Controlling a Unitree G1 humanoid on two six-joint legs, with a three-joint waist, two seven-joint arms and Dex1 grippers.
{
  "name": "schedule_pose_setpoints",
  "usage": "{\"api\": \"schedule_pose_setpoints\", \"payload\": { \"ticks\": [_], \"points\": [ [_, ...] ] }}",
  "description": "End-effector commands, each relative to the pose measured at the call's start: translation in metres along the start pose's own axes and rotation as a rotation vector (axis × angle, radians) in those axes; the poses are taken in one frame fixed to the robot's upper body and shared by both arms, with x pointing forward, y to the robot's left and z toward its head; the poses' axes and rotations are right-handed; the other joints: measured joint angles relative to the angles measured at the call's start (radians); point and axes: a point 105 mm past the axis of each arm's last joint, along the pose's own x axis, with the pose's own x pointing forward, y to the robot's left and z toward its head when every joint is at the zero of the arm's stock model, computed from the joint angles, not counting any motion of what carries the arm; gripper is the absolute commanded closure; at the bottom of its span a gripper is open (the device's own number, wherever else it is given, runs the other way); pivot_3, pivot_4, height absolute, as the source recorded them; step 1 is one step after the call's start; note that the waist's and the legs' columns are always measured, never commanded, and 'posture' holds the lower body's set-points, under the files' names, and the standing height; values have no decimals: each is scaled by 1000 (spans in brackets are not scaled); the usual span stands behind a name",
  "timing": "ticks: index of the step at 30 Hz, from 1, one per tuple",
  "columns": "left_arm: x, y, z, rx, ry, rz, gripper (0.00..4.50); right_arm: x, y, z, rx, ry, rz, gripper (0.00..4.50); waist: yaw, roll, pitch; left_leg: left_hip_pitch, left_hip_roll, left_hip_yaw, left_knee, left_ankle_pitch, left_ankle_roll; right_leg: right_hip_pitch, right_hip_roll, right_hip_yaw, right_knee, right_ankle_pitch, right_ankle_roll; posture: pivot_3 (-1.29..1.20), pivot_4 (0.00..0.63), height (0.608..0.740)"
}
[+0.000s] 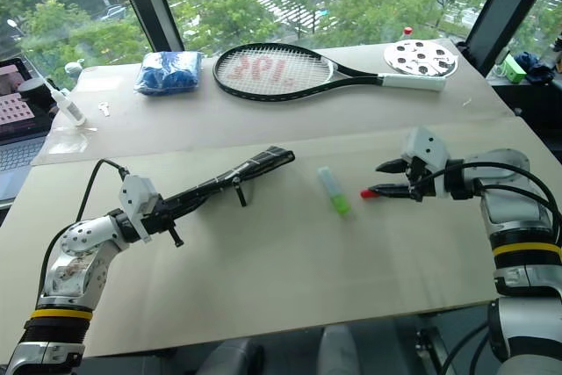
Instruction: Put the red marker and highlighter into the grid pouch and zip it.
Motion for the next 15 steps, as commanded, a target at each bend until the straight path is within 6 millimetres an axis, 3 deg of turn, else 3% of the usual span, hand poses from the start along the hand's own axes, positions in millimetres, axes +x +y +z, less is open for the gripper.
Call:
{"api": "schedule_pose_setpoints", "payload": {
  "ticks": [1,15],
  "points": [
    [-2,4,11,30,-25,0,4500,-8,-10,1,-50,39,-10,1858,0,0,0,0,0,0,0,0,0,0,0,0,0,0,0,0,150,740],
    [-3,6,14,37,-25,-3,4500,-12,-22,-29,-99,229,29,1858,-1,0,0,0,0,0,0,0,0,0,0,0,0,0,0,0,150,740]
  ]
}}
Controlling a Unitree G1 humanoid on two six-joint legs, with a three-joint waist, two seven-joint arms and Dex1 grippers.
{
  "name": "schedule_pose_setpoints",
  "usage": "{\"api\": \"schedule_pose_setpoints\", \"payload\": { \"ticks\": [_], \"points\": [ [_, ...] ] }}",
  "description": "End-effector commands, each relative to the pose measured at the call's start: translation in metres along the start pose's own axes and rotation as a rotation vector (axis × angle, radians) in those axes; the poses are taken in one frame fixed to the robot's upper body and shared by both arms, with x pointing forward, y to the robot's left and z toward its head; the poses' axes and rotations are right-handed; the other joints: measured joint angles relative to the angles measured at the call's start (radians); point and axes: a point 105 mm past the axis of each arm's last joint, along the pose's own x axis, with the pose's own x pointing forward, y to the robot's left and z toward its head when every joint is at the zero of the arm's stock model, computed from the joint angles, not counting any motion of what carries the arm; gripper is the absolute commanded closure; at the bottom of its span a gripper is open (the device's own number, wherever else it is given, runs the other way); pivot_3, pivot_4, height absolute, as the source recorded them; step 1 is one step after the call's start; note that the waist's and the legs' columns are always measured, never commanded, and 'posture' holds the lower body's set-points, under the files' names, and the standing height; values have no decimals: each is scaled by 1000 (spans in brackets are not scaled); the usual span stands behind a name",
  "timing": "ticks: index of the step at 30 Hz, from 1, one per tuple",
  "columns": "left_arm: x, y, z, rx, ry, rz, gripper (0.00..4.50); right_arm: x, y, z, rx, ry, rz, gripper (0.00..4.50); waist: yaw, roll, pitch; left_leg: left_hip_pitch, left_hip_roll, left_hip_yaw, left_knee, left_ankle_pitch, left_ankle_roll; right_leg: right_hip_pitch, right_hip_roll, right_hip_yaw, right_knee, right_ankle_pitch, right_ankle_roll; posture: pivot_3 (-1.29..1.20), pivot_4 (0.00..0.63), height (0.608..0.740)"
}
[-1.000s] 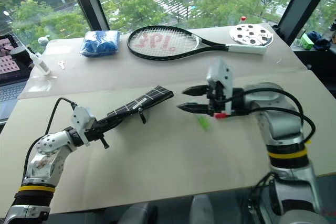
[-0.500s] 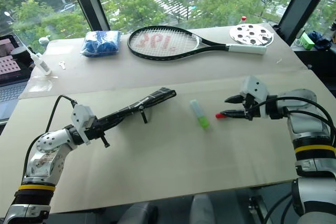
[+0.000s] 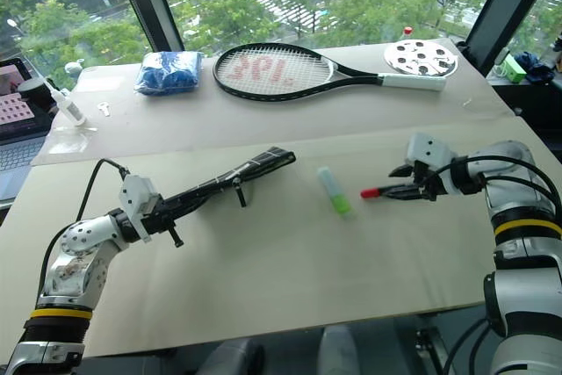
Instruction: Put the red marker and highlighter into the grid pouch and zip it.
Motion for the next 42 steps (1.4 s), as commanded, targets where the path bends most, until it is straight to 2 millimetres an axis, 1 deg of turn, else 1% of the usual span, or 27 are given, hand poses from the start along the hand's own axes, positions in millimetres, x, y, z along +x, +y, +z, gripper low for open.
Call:
{"api": "schedule_pose_setpoints", "payload": {
  "ticks": [1,7,10,12,13,14,15,18,19,22,24,26,28,29,30,31,32,33,35,38,42],
  "points": [
    [-3,7,13,37,-26,6,4500,-6,-5,-5,-43,56,-8,1858,0,0,0,0,0,0,0,0,0,0,0,0,0,0,0,0,150,740],
    [-3,6,14,41,-28,1,4500,2,-3,-19,-52,127,0,1858,-1,0,0,0,0,0,0,0,0,0,0,0,0,0,0,0,150,740],
    [-2,6,14,39,-29,1,4500,8,-4,-17,-39,114,-14,1858,-3,0,0,0,0,0,0,0,0,0,0,0,0,0,0,0,150,740],
    [-2,6,14,39,-30,0,4500,9,-3,-17,-32,106,-3,1858,-3,0,0,0,0,0,0,0,0,0,0,0,0,0,0,0,150,740],
    [-2,6,14,39,-30,0,4500,9,-3,-17,-29,106,3,2355,-4,0,0,1,0,0,0,0,0,0,0,0,0,0,0,0,150,740],
    [-1,6,14,39,-30,1,4500,8,-3,-17,-28,107,6,2506,-4,0,0,1,0,0,0,0,0,0,0,0,0,0,0,0,150,740],
    [-1,7,15,40,-32,1,4500,6,-1,-18,-19,111,19,2812,-4,0,0,1,0,0,0,0,0,0,0,0,0,1,0,0,150,740],
    [0,7,15,39,-34,4,4500,1,6,-20,14,107,75,3918,-3,0,0,0,0,0,1,0,0,0,0,0,0,1,0,0,150,740],
    [0,7,15,39,-34,5,4500,0,7,-20,20,96,89,4041,-2,0,0,0,0,0,1,0,0,0,0,0,0,1,0,0,150,740],
    [0,6,13,35,-33,8,4500,-2,9,-13,20,54,100,4044,-2,0,0,0,0,0,1,0,0,0,0,0,0,1,0,0,150,740],
    [0,6,13,32,-34,9,4500,-3,3,-2,-5,9,60,4045,-2,0,0,0,0,0,1,0,0,0,0,0,0,1,0,0,150,740],
    [0,5,13,28,-35,9,4500,-6,-11,14,-52,-35,-41,4045,-2,0,0,0,0,0,1,0,0,0,0,0,0,1,0,0,150,740],
    [0,5,12,26,-35,10,4500,-8,-18,28,-97,-69,-93,4045,-5,0,0,0,0,0,1,0,0,0,0,1,0,1,0,0,150,740],
    [-1,4,12,23,-33,9,4500,-9,-17,51,-156,-124,-89,4045,-4,0,0,0,0,0,1,0,0,0,0,1,1,1,0,0,150,740],
    [-1,4,11,22,-31,7,4500,-10,-12,73,-234,-163,-72,4045,-5,0,0,0,0,0,1,0,0,0,0,1,1,1,0,0,150,740],
    [-1,3,10,21,-29,5,4500,-9,-2,91,-326,-180,-45,4045,-6,0,0,0,0,0,1,0,0,-1,0,1,1,1,0,0,150,740],
    [0,3,10,20,-29,4,4500,-7,8,106,-417,-179,-26,4045,-6,0,0,0,0,0,1,0,0,-1,0,1,1,1,0,0,150,740],
    [0,3,10,20,-29,4,4500,-4,16,114,-485,-166,-15,4045,-5,0,0,0,1,0,1,0,0,-1,0,1,1,1,0,0,150,740],
    [1,2,11,19,-31,4,4500,4,30,125,-580,-145,-7,4045,1,0,0,0,0,0,1,0,0,-1,0,1,1,1,0,0,150,740],
    [3,1,11,18,-34,2,4500,17,49,134,-686,-126,6,4045,16,0,0,-3,0,0,7,-2,2,0,0,0,1,1,1,0,150,740],
    [5,-2,10,18,-34,-4,4500,29,61,147,-714,-143,-7,4045,22,0,0,-5,-1,0,11,-2,2,-1,0,0,1,3,2,0,150,740]
  ]
}}
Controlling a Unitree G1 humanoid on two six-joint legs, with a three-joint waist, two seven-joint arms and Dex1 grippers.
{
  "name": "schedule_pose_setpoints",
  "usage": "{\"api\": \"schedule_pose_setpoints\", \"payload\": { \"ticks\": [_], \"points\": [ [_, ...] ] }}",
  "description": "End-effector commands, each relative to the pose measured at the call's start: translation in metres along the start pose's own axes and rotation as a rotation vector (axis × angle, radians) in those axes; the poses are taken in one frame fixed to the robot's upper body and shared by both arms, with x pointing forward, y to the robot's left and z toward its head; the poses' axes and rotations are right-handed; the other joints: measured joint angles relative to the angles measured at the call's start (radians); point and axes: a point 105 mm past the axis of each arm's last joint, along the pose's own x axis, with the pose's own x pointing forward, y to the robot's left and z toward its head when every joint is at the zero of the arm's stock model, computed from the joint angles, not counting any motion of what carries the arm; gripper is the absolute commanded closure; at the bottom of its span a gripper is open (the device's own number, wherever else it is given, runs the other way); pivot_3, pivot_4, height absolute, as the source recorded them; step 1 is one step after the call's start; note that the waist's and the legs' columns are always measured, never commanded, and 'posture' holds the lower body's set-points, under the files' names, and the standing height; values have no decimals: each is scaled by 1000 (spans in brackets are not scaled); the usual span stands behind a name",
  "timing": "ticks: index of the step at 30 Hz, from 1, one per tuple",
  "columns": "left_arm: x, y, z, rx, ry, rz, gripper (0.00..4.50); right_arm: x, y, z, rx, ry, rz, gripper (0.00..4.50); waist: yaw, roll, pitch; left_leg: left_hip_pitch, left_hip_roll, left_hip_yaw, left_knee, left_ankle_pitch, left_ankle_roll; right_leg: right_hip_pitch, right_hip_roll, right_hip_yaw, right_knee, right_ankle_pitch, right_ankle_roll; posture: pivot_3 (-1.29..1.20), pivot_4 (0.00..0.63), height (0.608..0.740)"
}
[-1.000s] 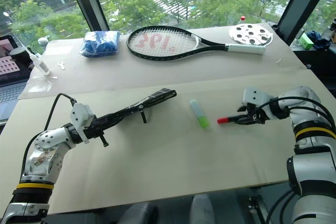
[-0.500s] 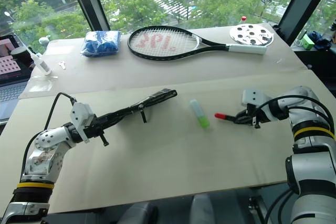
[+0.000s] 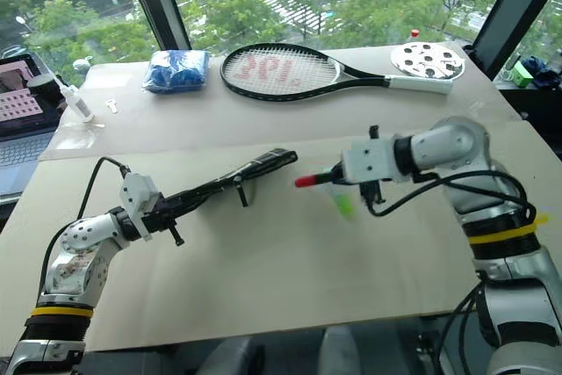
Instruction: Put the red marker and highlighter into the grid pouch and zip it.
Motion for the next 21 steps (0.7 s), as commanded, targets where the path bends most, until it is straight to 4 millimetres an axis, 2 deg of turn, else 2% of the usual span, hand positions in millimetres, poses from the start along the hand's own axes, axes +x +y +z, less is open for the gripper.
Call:
{"api": "schedule_pose_setpoints", "payload": {
  "ticks": [1,4,9,13,19,21],
  "points": [
    [2,-2,7,20,-21,-7,4500,-1,-12,15,-54,14,-66,4045,2,0,0,0,0,0,0,0,0,0,0,0,0,0,0,0,150,740],
    [3,-3,7,24,-18,-11,4500,0,-16,14,-24,19,-95,4045,4,0,0,0,0,0,0,0,0,0,0,0,0,0,0,0,150,740],
    [5,-5,6,32,-13,-23,4500,-2,-44,5,-4,94,-234,4045,2,0,0,0,0,0,0,0,0,0,0,0,0,0,0,0,150,740],
    [7,-5,6,33,-11,-29,4500,3,-59,5,-2,130,-299,4045,0,0,0,0,0,0,-1,0,0,0,0,0,0,0,0,0,150,740],
    [9,-5,6,33,-16,-31,4500,14,-57,12,-59,137,-285,4045,-1,0,0,0,0,0,-1,0,0,0,0,0,-1,0,0,0,150,740],
    [9,-5,7,30,-22,-24,4500,11,-54,15,-41,104,-269,4045,-1,0,0,0,0,0,-1,0,0,0,0,0,-1,0,0,0,150,740]
  ]
}}
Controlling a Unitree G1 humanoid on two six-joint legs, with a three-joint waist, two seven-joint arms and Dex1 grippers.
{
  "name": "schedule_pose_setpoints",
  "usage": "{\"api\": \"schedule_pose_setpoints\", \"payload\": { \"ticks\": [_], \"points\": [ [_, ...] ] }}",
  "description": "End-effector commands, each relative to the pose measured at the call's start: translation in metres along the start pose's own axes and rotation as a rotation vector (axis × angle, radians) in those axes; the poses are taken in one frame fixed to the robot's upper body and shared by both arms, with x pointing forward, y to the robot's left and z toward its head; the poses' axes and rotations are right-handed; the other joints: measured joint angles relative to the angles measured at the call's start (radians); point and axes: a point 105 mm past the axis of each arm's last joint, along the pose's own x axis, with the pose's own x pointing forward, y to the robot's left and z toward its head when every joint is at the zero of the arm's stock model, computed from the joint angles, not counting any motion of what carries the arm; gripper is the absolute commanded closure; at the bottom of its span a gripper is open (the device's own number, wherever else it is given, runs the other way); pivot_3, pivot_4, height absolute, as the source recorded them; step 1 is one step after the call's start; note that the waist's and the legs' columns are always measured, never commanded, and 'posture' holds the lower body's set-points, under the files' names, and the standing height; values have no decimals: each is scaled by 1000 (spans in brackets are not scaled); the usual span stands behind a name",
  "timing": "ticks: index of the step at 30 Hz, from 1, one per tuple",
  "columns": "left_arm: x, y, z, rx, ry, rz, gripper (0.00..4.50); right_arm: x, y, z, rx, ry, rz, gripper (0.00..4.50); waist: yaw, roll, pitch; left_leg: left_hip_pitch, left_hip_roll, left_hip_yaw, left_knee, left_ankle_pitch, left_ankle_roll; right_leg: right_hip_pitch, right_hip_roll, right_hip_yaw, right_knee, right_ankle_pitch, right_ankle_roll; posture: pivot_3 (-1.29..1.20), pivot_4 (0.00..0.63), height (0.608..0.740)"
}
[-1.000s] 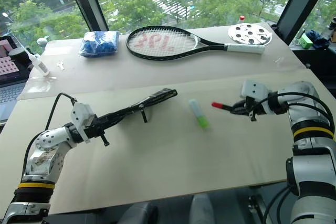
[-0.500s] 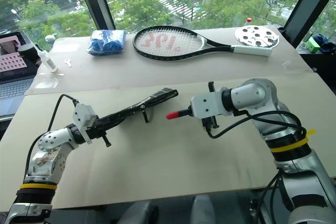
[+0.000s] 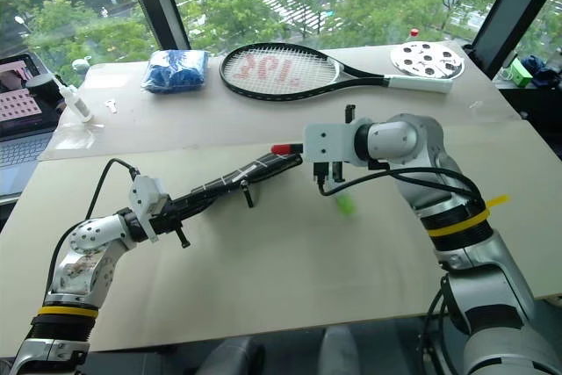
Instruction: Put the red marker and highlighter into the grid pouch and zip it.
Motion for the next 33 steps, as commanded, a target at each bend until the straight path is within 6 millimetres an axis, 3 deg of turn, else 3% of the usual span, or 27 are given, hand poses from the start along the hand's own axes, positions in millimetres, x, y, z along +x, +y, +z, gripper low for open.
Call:
{"api": "schedule_pose_setpoints", "payload": {
  "ticks": [1,5,9,18,25,30,33],
  "points": [
    [2,2,10,27,-35,7,4500,-14,-9,13,-18,-63,-33,4045,0,0,0,0,0,0,0,0,0,0,0,0,0,0,0,0,150,740],
    [0,3,10,24,-33,13,4500,-29,-10,19,22,-120,-17,4045,0,0,0,0,0,0,0,0,0,0,0,0,0,0,0,0,150,740],
    [0,4,10,25,-31,13,4500,-30,-4,20,22,-127,6,4045,1,0,0,0,0,0,0,0,0,0,0,0,0,0,0,0,150,740],
    [1,5,12,28,-39,12,4500,-10,10,10,-30,-53,21,4045,1,0,0,0,0,0,0,0,0,0,0,0,0,0,0,0,150,740],
    [0,6,13,29,-38,11,4500,-3,2,-2,-86,6,-7,4045,-1,0,0,0,0,0,0,0,0,0,0,0,0,0,0,0,150,740],
    [0,5,12,29,-37,4,4500,7,3,6,-141,-4,3,4045,-6,0,0,0,0,0,-1,0,0,0,0,0,0,0,0,0,150,740],
    [2,4,12,29,-37,-4,4500,22,15,23,-196,-48,39,4045,-10,0,0,0,0,0,-1,0,0,0,0,0,0,0,0,0,150,740]
  ]
}}
